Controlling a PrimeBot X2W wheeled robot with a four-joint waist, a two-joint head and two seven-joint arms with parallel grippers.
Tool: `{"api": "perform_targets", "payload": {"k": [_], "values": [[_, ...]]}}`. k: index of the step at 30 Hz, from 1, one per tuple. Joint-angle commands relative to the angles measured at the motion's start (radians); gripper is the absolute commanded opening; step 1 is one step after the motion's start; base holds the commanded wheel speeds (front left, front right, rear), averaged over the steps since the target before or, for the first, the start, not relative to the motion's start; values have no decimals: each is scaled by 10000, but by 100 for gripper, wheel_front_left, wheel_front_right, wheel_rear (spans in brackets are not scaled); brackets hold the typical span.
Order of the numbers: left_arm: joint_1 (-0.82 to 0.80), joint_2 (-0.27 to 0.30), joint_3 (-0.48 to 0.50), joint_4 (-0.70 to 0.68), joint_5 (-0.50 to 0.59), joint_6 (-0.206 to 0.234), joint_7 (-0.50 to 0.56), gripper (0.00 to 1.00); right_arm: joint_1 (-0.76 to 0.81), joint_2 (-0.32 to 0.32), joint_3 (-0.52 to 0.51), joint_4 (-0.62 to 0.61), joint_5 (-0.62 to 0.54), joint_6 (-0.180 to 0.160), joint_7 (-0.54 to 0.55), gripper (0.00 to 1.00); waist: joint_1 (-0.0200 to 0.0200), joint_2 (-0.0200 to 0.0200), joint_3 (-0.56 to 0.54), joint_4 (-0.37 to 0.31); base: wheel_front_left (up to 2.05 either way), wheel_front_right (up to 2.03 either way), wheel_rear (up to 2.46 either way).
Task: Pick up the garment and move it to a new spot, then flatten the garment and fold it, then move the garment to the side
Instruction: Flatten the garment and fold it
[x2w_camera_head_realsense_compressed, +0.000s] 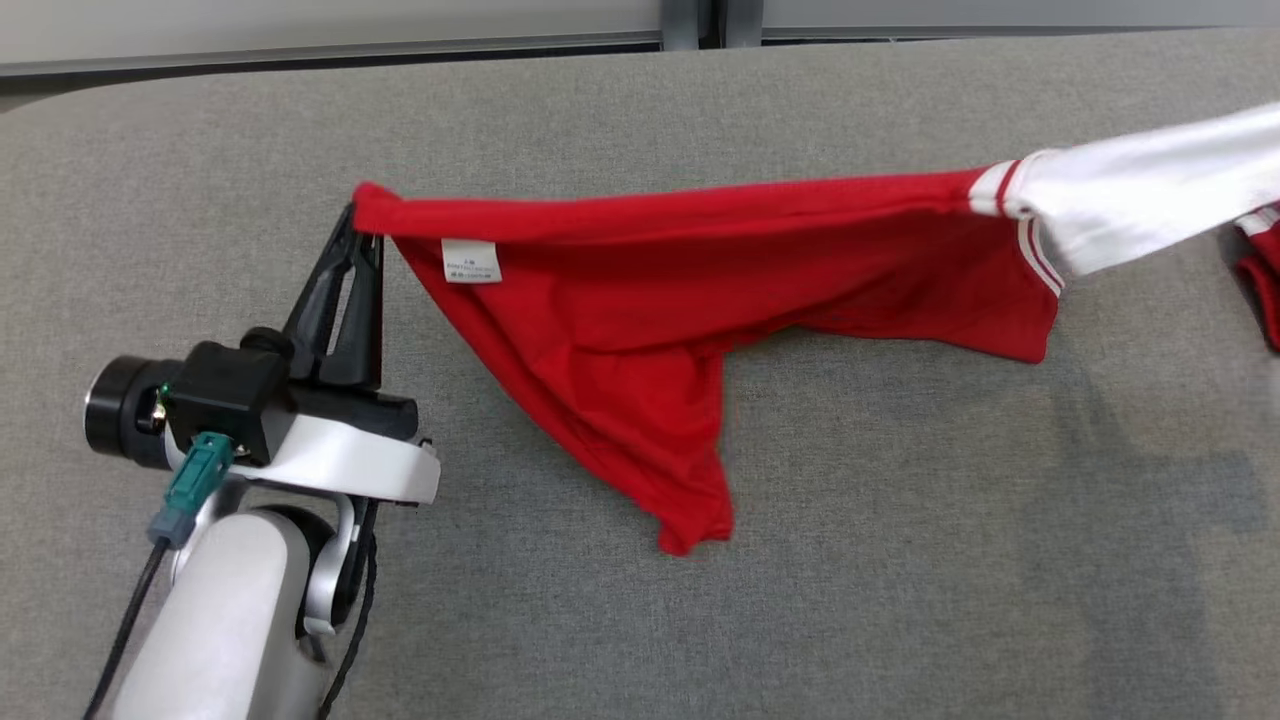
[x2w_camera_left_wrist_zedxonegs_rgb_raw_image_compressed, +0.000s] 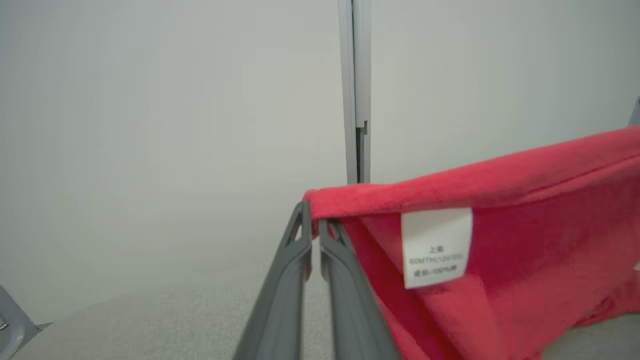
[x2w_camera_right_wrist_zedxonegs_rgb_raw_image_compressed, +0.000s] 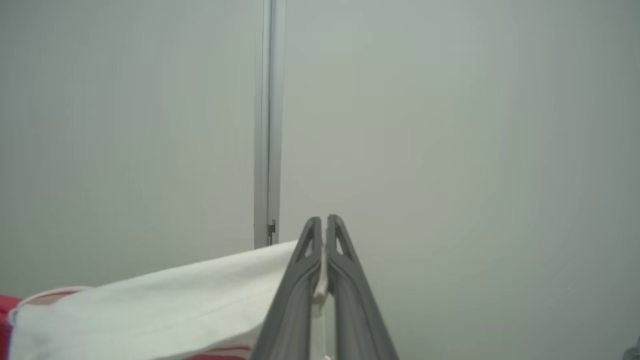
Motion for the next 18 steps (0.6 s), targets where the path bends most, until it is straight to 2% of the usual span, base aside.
{"api": "perform_targets", "payload": {"k": [1, 7, 12, 18], "values": [[-206, 54, 40, -591, -58, 30, 164, 0, -254, -201, -307, -610, -152, -7, 194, 0, 0, 0, -98, 31, 0, 0, 0], [-958, 139, 53, -2335, -185, -84, 810, 0, -1104, -675, -1032, -2728, -475, -7, 872, 0, 0, 0, -470, 32, 0, 0, 0], [-1931, 256, 285, -3521, -284, -94, 1245, 0, -1912, -951, -1451, -3864, -469, -5, 1641, 0, 0, 0, -912, -60, 0, 0, 0], [-2607, 346, 406, -3898, -459, -156, 1646, 0, -2312, -975, -1336, -4188, -377, -5, 2300, 0, 0, 0, -1150, -147, 0, 0, 0]]}}
